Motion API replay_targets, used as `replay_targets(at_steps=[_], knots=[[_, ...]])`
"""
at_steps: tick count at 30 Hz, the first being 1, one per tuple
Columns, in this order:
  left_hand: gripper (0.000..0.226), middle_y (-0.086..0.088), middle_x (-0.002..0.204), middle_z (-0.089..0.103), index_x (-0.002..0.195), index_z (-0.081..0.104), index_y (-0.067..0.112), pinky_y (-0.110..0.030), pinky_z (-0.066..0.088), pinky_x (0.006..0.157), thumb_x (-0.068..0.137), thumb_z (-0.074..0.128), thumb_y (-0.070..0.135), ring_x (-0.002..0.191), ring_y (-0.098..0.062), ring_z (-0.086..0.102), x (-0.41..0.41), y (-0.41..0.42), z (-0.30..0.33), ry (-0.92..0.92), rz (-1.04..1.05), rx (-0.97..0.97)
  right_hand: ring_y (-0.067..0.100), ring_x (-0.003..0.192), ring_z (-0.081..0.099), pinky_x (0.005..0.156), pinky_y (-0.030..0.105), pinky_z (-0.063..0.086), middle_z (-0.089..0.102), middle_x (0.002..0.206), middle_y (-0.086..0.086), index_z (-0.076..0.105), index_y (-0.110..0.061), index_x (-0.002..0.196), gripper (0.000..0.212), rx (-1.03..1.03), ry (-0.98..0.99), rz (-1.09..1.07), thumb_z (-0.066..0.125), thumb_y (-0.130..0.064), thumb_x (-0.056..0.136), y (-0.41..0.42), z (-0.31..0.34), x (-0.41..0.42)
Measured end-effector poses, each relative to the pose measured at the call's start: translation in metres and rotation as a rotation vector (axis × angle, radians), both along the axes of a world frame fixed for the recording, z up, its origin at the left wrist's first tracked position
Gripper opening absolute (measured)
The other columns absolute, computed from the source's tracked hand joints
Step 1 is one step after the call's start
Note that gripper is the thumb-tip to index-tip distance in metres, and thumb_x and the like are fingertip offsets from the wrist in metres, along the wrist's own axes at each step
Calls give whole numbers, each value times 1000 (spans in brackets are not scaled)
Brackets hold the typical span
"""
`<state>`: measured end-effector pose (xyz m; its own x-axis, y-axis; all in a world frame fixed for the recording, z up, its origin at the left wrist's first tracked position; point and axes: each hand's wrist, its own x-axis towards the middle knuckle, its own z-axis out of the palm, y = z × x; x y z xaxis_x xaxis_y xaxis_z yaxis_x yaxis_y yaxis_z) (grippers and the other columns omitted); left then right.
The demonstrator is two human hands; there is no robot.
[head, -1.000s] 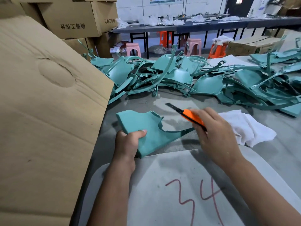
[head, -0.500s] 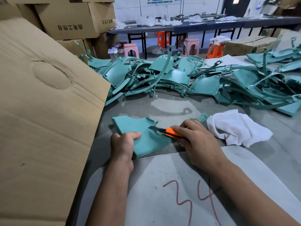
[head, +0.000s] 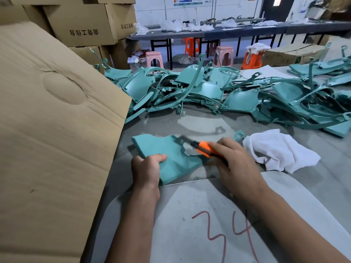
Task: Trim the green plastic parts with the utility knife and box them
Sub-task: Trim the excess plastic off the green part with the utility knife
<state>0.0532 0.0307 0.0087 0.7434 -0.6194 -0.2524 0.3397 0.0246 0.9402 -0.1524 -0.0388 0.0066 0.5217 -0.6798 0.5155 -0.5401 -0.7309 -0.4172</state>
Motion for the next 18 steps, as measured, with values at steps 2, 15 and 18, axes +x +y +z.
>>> replay_targets(at_steps=[2,15,18], knots=[[14,-3,77,78,84,71,6,-31,59,57,77,72,-7,68,-21,75,-8,0,0,-53,11,-42,22,87,55,72,36,44,57,98,-4,67,-17,131,37,7,-111,-155,66,-5,95,0,0,7],[15,4,80,66,96,74,2,0,40,53,85,79,9,61,13,60,-43,-4,-10,-856,-7,-42,16,83,59,78,34,52,65,92,-5,70,-19,130,40,43,-216,-153,74,-13,92,10,3,17],[16,9,76,63,96,74,1,1,39,52,85,79,10,59,1,58,-46,-4,-10,-947,-5,-25,23,82,66,78,46,57,68,93,0,71,-22,128,36,124,-287,-119,72,-14,93,14,4,20]])
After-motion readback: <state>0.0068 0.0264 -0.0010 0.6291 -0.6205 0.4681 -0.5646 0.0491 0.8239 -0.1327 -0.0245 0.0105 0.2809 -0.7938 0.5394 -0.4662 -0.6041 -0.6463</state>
